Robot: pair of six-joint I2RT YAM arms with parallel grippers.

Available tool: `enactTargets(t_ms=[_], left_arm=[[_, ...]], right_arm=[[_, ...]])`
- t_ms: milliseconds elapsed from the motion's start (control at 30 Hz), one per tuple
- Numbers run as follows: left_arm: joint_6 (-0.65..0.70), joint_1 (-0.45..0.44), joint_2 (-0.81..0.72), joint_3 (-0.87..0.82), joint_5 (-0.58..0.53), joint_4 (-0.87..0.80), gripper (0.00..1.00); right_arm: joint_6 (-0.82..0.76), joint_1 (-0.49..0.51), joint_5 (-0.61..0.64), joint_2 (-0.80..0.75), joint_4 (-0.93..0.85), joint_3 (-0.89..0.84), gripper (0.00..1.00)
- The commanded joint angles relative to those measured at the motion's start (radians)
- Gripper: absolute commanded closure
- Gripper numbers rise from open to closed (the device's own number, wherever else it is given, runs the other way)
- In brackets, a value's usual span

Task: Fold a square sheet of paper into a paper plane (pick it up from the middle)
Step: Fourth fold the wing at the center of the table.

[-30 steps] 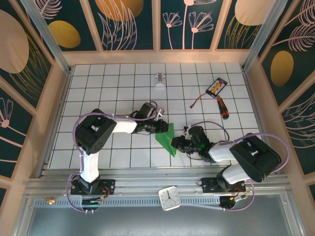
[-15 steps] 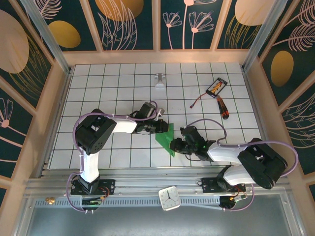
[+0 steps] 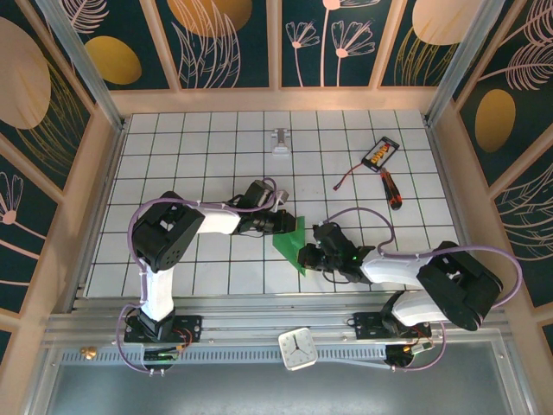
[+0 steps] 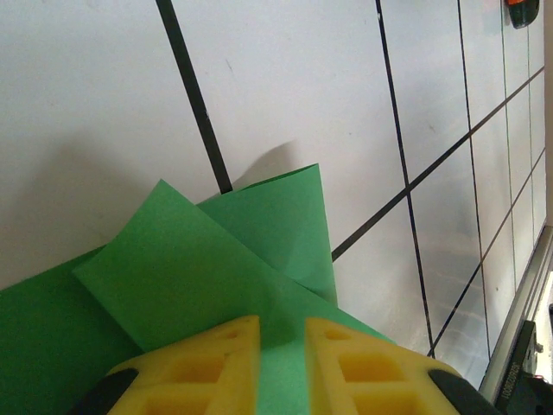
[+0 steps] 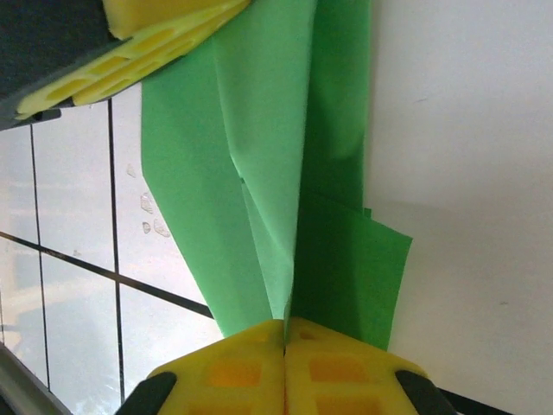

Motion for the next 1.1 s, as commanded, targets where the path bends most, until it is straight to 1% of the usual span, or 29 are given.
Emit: enactTargets(t_ms=[0,233,500,667,933,1067], left_arm=[[0.033,0.015,0.021,-0.035,-0.081,-0.109,0.78],[0.03,0.015,0.021,-0.036,-0.078,-0.107,0.78],[0.027,0.015,0.018,-0.036,-0.078,-0.107,0.78],[0.029,0.015,0.013,-0.039,-0.084,-0.112,0.78],[0.031,0.015,0.012,-0.037,-0.085,-0.113,0.78],[0.033,0.015,0.013,-0.04,-0.084,-0.113,0.78]], right_arm=[[-0.008,-0.015,-0.025,0.009,0.073,-0.01,0.95],[-0.003,-0.044,-0.103,0.023,0.17,-0.041,0.96],[0.001,-0.067,-0.168,0.085,0.243,-0.071,0.94],[0.0,-0.08,-0.172,0.051,0.229,-0.083,0.91],[-0.008,-0.096,-0.175,-0.018,0.189,-0.087,0.83],[-0.011,-0.096,-0.163,-0.053,0.157,-0.088,0.81]])
